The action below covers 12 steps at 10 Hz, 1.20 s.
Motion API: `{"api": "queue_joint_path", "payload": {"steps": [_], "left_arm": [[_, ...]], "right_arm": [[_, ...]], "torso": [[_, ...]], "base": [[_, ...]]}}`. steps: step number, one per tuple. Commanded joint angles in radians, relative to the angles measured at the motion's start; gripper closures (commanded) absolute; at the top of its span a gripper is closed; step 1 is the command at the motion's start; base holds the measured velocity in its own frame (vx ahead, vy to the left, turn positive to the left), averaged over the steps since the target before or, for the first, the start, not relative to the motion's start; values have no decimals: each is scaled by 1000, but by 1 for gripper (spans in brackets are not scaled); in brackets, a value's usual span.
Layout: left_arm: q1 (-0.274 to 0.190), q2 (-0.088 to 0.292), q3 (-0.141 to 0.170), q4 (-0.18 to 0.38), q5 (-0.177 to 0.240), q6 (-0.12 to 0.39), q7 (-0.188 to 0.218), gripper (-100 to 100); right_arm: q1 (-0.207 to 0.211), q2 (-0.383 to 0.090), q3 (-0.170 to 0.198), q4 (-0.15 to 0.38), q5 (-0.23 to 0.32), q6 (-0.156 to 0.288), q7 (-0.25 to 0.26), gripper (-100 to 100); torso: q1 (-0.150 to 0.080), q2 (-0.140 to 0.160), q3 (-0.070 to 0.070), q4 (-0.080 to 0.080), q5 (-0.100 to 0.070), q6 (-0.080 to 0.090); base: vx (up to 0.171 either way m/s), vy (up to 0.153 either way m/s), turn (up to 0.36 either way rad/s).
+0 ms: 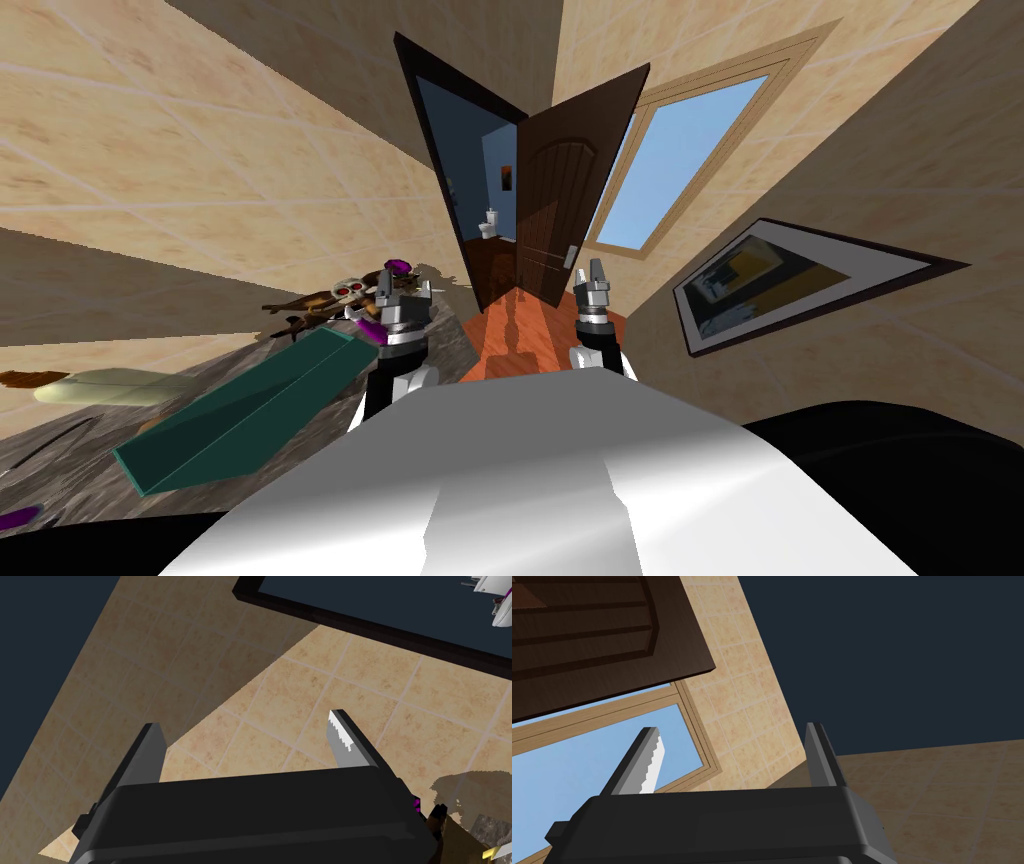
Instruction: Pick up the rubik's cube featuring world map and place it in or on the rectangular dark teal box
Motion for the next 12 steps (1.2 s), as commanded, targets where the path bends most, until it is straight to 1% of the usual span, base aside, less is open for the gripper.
{"api": "queue_joint_path", "payload": {"steps": [1, 3, 6, 11, 12], "left_arm": [[1, 21, 5, 25, 36, -15, 24, -100], [-1, 39, 14, 66, 86, -37, 57, -100], [-5, 54, 27, 139, 170, -71, 114, -100], [-17, 58, 48, 275, 312, -126, 224, -100], [-17, 58, 48, 280, 312, -126, 224, -100]], "right_arm": [[0, 0, 0, 0, 0, 0, 0, 0], [0, 0, 0, 0, 0, 0, 0, 0], [0, 0, 0, 0, 0, 0, 0, 0], [0, 0, 0, 0, 0, 0, 0, 0], [0, 0, 0, 0, 0, 0, 0, 0]], "torso": [[0, 0, 0, 0, 0, 0], [0, 0, 0, 0, 0, 0], [-1, 0, 0, 0, 0, 0], [-1, -2, -1, 0, 0, 0], [-1, -3, -2, -1, 0, 0]], "base": [[-51, -18, 13], [-56, -22, 17], [-52, -30, 25], [-25, -30, 47], [-3, -16, 24]]}}
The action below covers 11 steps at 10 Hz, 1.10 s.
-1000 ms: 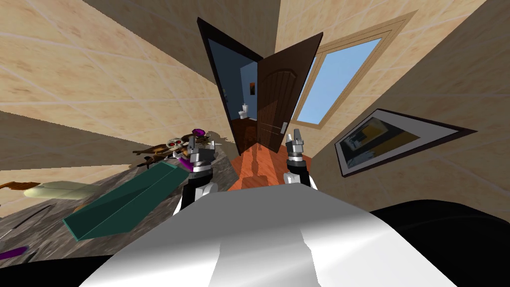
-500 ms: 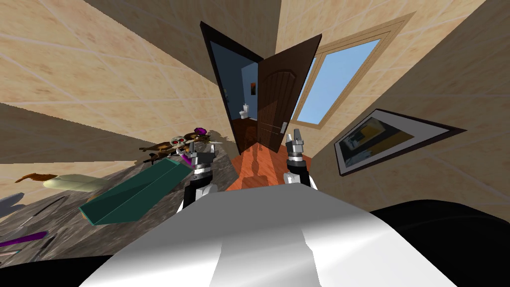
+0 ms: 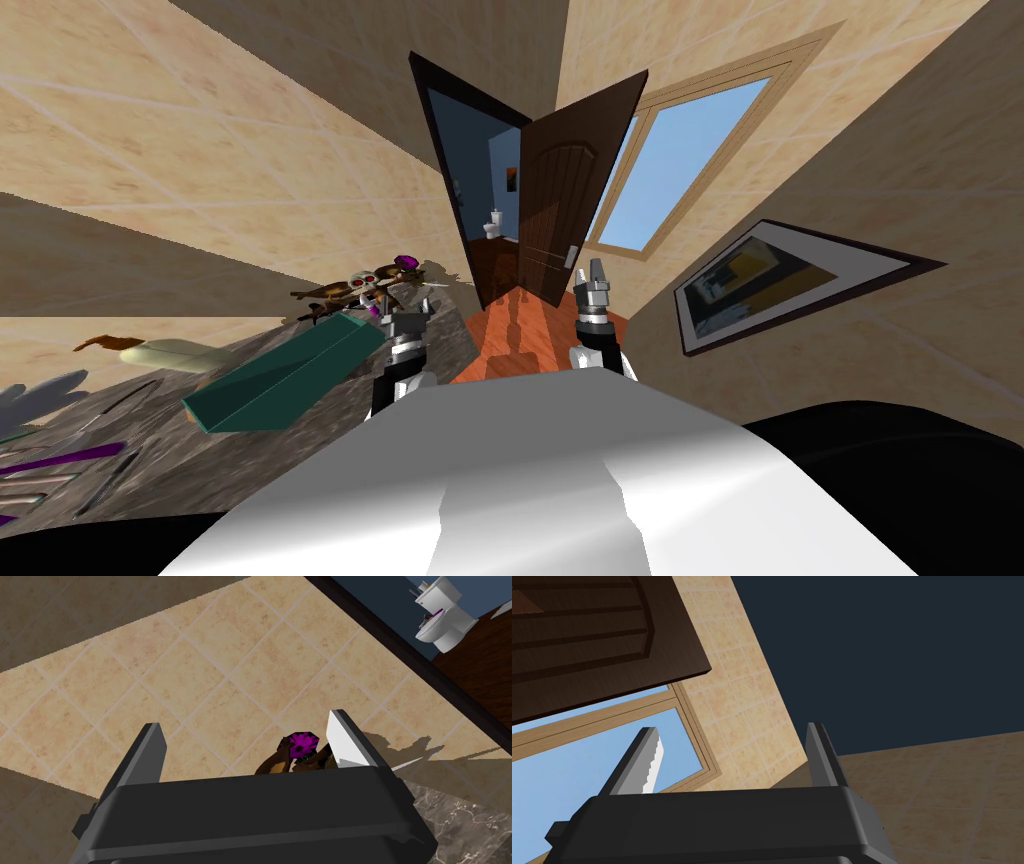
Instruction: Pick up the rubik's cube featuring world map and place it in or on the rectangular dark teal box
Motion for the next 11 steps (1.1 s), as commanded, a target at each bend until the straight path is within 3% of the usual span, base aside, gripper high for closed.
{"api": "queue_joint_path", "payload": {"steps": [1, 6, 11], "left_arm": [[-11, -3, 4, 41, 32, -9, 26, -100], [-31, -7, 17, 189, 149, -49, 142, -100], [-53, -7, 20, 325, 226, -66, 245, -100]], "right_arm": [[0, 0, 0, 0, 0, 0, 0, 0], [0, 0, 0, 0, 0, 0, 0, 0], [0, 0, 0, 0, 0, 0, 0, 0]], "torso": [[0, 0, 0, 0, 0, 0], [0, -4, -2, -1, 0, 0], [0, -7, -4, -2, 0, 0]], "base": [[4, -14, 37], [39, -20, 86], [89, -27, 103]]}}
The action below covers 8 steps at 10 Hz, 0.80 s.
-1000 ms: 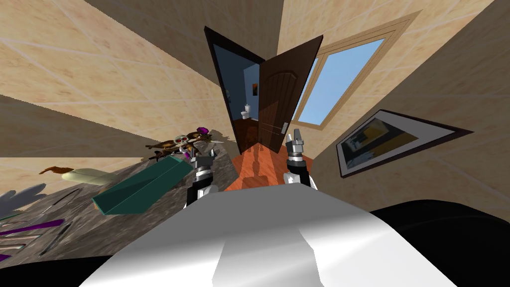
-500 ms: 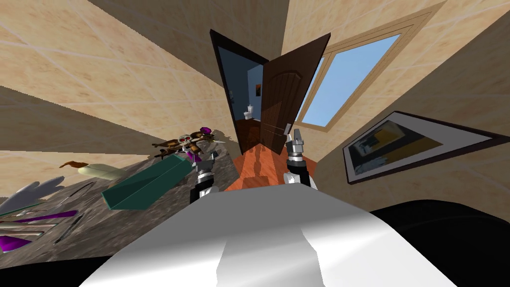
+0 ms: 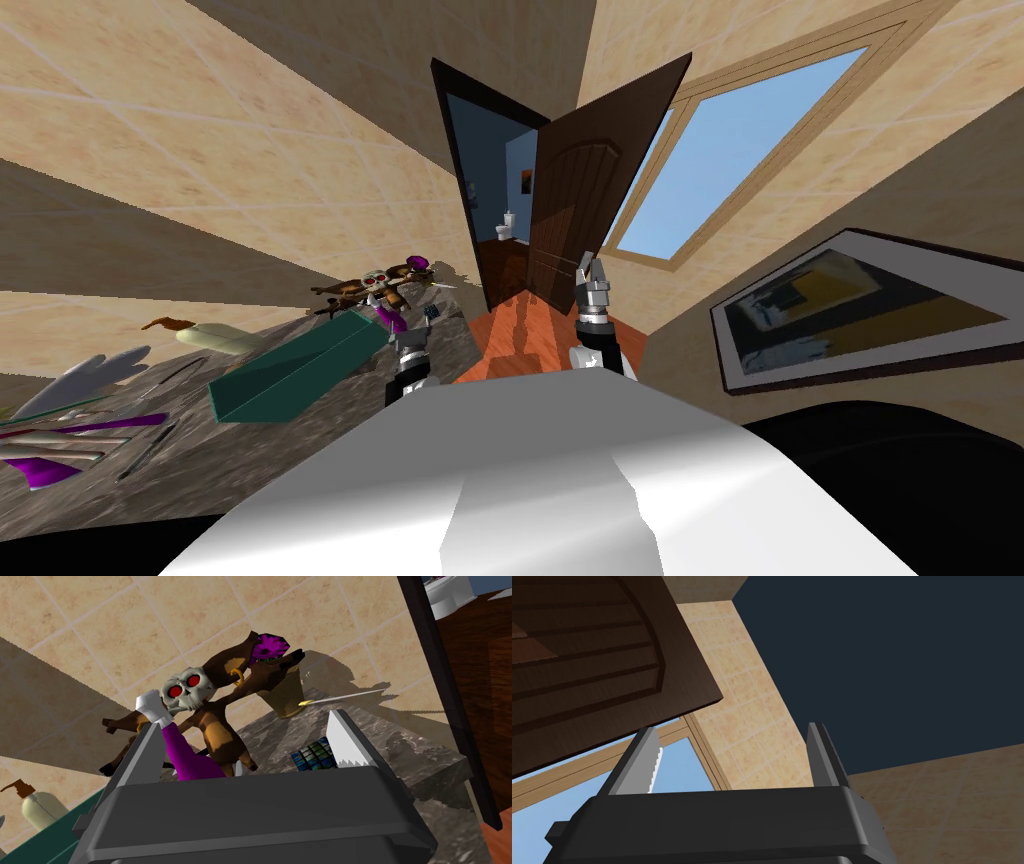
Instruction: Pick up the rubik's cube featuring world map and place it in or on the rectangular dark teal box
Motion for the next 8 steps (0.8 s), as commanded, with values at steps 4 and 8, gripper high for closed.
{"api": "queue_joint_path", "payload": {"steps": [4, 8], "left_arm": [[-17, -10, -3, 107, 40, 0, 79, -100], [-29, -44, -7, 181, 53, 11, 127, -100]], "right_arm": [[0, 0, 0, 0, 0, 0, 0, 0], [0, 0, 0, 0, 0, 0, 0, 0]], "torso": [[1, -2, -1, 0, 0, 0], [0, -3, -2, -1, 0, 0]], "base": [[127, -5, 103], [150, -11, 90]]}}
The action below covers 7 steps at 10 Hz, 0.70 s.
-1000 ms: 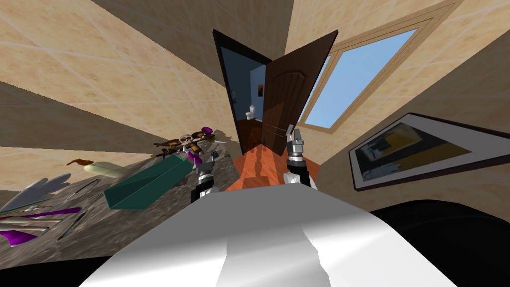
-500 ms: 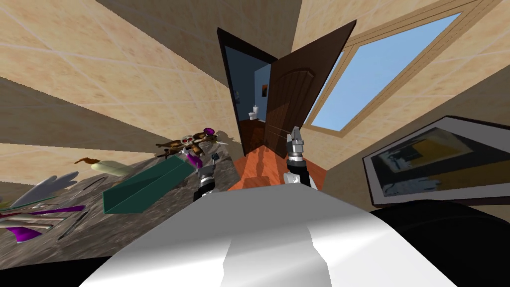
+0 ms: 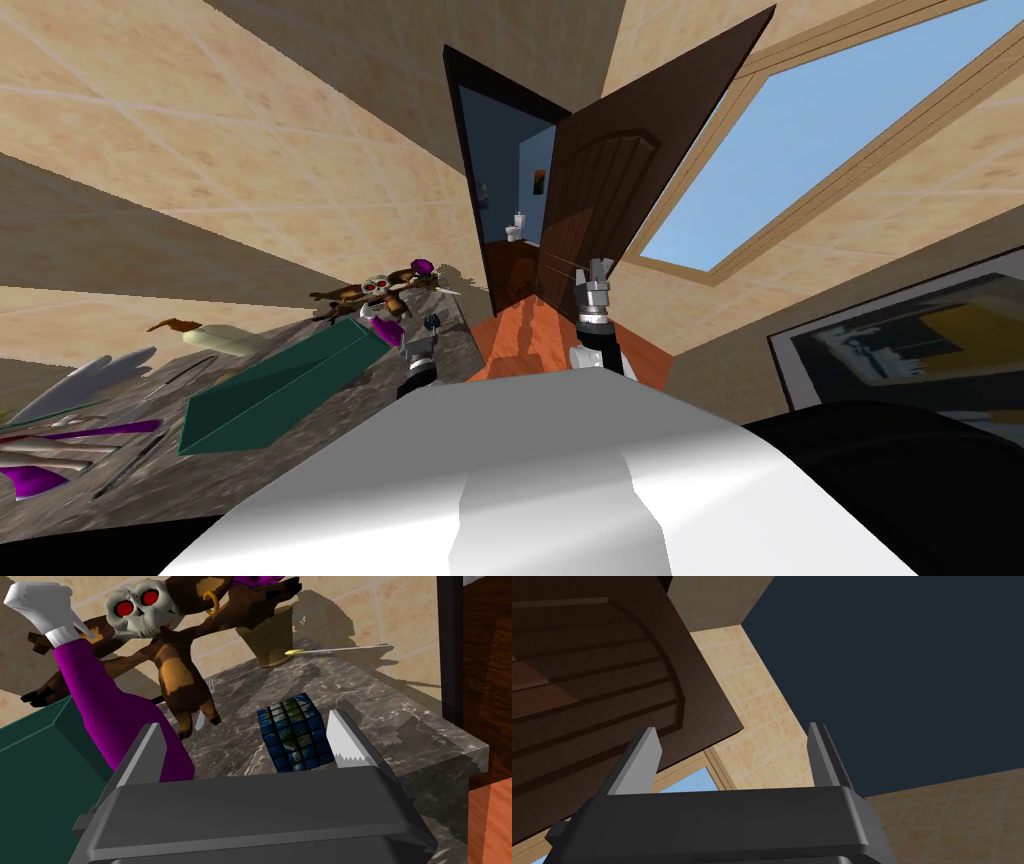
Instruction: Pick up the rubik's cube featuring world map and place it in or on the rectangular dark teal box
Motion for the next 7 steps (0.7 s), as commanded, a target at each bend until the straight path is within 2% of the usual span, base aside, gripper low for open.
{"api": "queue_joint_path", "payload": {"steps": [1, 3, 5, 6, 7], "left_arm": [[-7, -36, -1, 42, 5, 12, 22, -100], [-7, -71, -2, 70, 6, 20, 33, -100], [1, -113, -1, 101, 7, 33, 38, -100], [-5, -100, -2, 92, 7, 30, 33, -100], [-4, -102, -3, 95, 6, 28, 36, 0]], "right_arm": [[0, 0, 0, 0, 0, 0, 0, 0], [0, 0, 0, 0, 0, 0, 0, 0], [0, 0, 0, 0, 0, 0, 0, 0], [0, 0, 0, 0, 0, 0, 0, 0], [0, 0, 0, 0, 0, 0, 0, 0]], "torso": [[0, 0, 0, 0, 0, 0], [1, -4, -2, -1, 0, 0], [3, 1, 1, 0, 1, 0], [4, 1, 1, 0, 1, 0], [3, 5, 2, 1, 1, 0]], "base": [[201, 32, 111], [193, 27, 64], [127, 55, 21], [70, 28, 0], [12, 5, -1]]}}
